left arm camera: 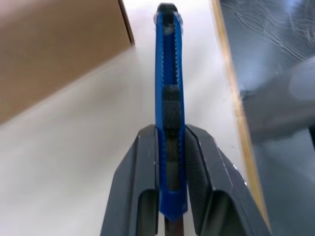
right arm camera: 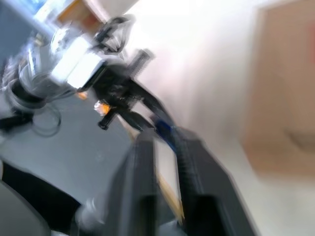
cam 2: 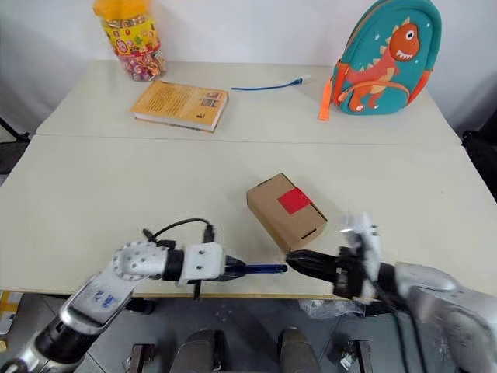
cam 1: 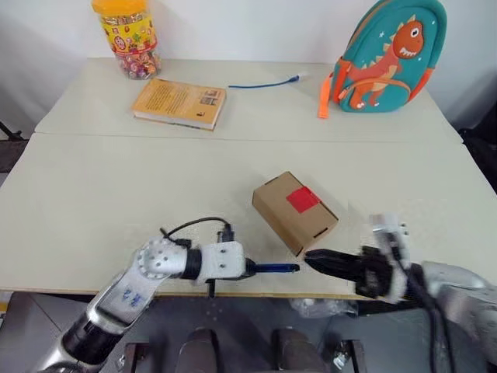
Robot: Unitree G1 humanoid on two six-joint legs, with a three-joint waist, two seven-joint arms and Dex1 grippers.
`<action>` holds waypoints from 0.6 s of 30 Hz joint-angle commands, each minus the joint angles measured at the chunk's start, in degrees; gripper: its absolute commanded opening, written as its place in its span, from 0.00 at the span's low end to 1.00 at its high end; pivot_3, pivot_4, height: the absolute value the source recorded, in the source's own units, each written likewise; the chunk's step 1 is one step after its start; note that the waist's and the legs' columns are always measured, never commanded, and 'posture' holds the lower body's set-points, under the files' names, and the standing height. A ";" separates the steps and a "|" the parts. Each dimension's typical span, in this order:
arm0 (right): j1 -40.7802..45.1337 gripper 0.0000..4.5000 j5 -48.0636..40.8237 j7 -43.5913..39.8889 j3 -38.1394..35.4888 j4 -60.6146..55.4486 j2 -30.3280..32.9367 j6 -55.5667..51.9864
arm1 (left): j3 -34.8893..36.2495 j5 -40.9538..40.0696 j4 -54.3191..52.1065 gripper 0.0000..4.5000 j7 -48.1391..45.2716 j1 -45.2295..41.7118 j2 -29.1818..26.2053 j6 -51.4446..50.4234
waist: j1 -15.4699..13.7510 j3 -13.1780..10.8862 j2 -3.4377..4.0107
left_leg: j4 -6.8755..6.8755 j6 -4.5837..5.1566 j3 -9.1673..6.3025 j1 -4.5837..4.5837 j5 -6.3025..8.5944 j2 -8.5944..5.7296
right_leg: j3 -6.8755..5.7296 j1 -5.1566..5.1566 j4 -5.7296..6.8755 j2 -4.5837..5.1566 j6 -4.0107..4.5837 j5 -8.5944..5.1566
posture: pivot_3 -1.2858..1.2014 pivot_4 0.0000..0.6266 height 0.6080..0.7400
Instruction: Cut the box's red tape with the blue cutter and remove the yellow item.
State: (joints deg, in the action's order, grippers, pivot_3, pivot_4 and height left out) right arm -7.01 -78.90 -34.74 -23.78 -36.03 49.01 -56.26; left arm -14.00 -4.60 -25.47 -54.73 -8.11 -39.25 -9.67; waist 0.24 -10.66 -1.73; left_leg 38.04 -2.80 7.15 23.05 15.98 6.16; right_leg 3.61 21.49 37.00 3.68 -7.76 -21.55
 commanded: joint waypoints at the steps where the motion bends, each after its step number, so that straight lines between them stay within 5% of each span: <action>1: -1.42 0.41 -17.76 12.97 -2.67 -1.46 5.49 0.00 | 4.75 -3.83 0.04 0.09 -0.90 1.14 0.42 10.57 | 0.00 0.01 0.01 | 0.01 0.05 -0.02 -0.01 0.02 0.00 | -0.02 -0.01 0.01 -0.01 0.00 0.00 | 0.52 0.24 1.00; 5: 0.40 0.71 -31.66 24.20 2.45 -0.79 14.66 2.03 | 5.88 -3.25 2.73 0.09 0.09 -0.74 1.64 16.04 | 0.02 0.02 -0.01 | 0.07 0.37 0.00 -0.01 0.07 -0.09 | 0.02 -0.05 0.03 0.06 -0.08 0.07 | 0.52 0.24 1.00; 9: 4.36 1.00 -34.10 27.25 8.77 -1.12 16.39 4.41 | 5.00 -1.86 4.65 0.09 1.04 -3.24 2.90 18.05 | 0.00 0.04 -0.05 | 0.07 0.37 -0.04 0.04 0.06 -0.08 | 0.01 -0.02 -0.01 0.03 -0.12 0.10 | 0.52 0.24 1.00; 18: 14.70 1.00 -34.10 36.28 22.29 0.25 12.07 8.11 | 2.85 -0.08 5.42 0.09 2.92 -4.52 5.38 18.15 | 0.20 0.04 -0.04 | 0.07 0.25 -0.01 0.09 0.00 -0.02 | 0.01 0.07 0.00 -0.01 -0.13 0.10 | 0.52 0.24 1.00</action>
State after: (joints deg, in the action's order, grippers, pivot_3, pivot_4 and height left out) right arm 6.58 -111.73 0.01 -2.22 -35.66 61.82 -49.09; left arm -10.90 -4.82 -19.25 -52.56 -12.59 -34.22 7.67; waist 0.44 -10.62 -1.77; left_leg 38.12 -2.55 7.15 23.14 15.98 6.14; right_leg 3.63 21.57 37.00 3.67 -7.89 -21.44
